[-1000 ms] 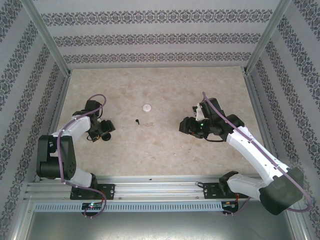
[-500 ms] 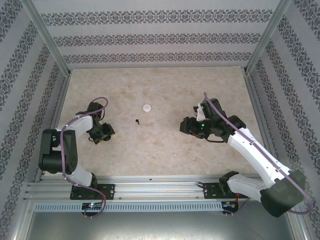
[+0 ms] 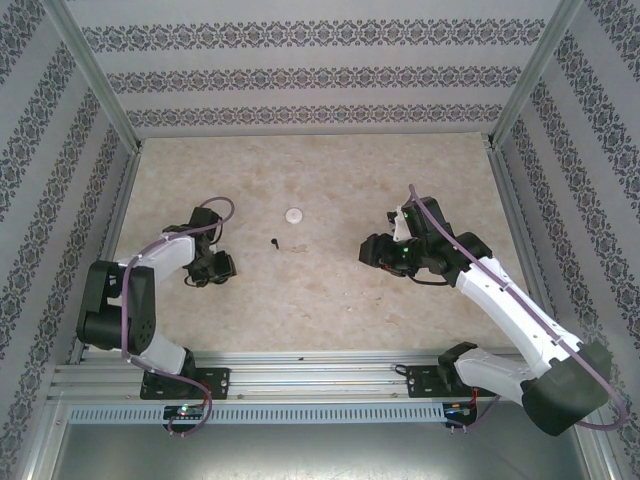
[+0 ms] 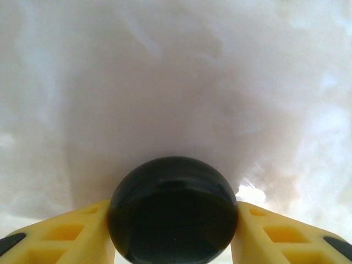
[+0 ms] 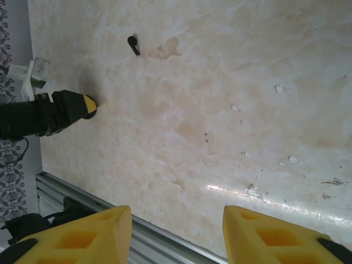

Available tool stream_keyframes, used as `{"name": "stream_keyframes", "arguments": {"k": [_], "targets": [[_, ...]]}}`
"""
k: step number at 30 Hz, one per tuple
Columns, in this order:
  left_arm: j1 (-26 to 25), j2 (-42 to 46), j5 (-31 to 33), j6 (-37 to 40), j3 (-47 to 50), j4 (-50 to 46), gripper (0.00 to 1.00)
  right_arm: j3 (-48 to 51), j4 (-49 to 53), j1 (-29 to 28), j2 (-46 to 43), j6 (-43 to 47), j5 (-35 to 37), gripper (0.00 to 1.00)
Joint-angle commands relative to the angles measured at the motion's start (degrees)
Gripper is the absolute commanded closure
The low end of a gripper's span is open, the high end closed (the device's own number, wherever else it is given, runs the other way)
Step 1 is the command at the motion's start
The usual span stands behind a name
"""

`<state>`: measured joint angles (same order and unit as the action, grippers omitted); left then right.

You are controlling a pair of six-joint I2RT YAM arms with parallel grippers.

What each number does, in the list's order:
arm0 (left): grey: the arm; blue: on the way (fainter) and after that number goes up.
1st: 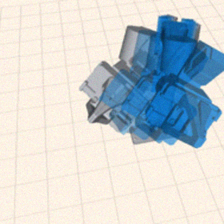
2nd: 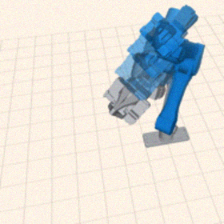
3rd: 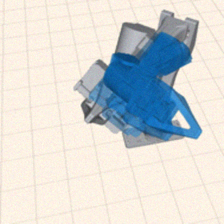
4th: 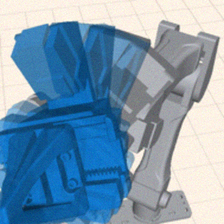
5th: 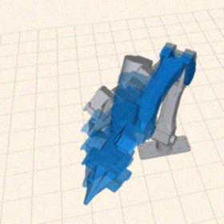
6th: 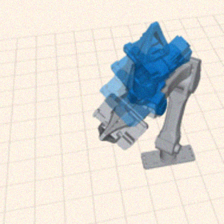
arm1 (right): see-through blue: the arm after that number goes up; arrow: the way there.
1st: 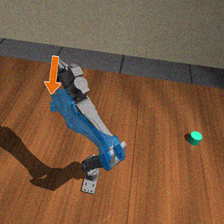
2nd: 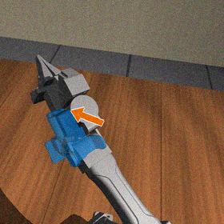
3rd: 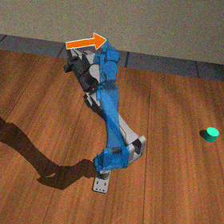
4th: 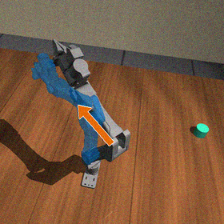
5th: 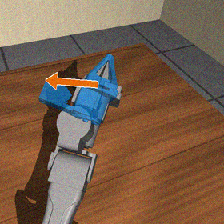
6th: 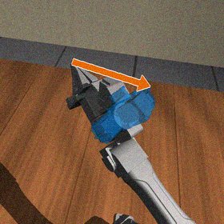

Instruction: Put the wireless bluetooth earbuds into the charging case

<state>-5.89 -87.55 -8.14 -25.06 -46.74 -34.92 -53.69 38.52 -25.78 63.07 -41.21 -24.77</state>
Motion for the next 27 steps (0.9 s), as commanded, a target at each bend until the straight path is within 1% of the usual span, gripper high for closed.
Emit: {"name": "stream_keyframes", "arguments": {"k": [1,5,10,15,17,20,23,27], "targets": [[-2.29,3.63,-2.43,3.79,1.34,2.24,0.49,0.7,-1.49,-0.5,0.32,-1.01,-1.24,0.53],[-6.11,8.73,-5.7,5.91,3.81,7.44,0.49,1.12,-2.45,-0.5,1.0,-1.53,-2.14,0.53],[-11.69,16.12,-11.47,7.74,8.29,17.0,0.53,2.19,-7.59,-0.84,3.56,-4.01,-4.91,0.53],[-16.81,20.16,-17.77,4.96,12.01,28.47,0.55,1.2,-12.21,-3.09,8.04,-5.49,-7.55,0.52],[-19.7,20.13,-19.5,5.31,12.46,32.89,0.56,1.09,-14.53,-3.74,10.07,-6.74,-9.76,0.51],[-23.55,18.7,-20.91,7.67,11.98,36.81,0.57,1.18,-18.11,-4.4,13.13,-8.43,-12.65,0.5],[-26.72,16.11,-21.99,10.28,10.71,38.64,0.57,0.11,-18.29,-5.09,16.22,-7.98,-13.71,0.5],[-29.56,12.73,-23.28,12.38,8.48,39.66,0.57,-0.86,-18.26,-5.59,19.23,-7.38,-15.02,0.49]]}}
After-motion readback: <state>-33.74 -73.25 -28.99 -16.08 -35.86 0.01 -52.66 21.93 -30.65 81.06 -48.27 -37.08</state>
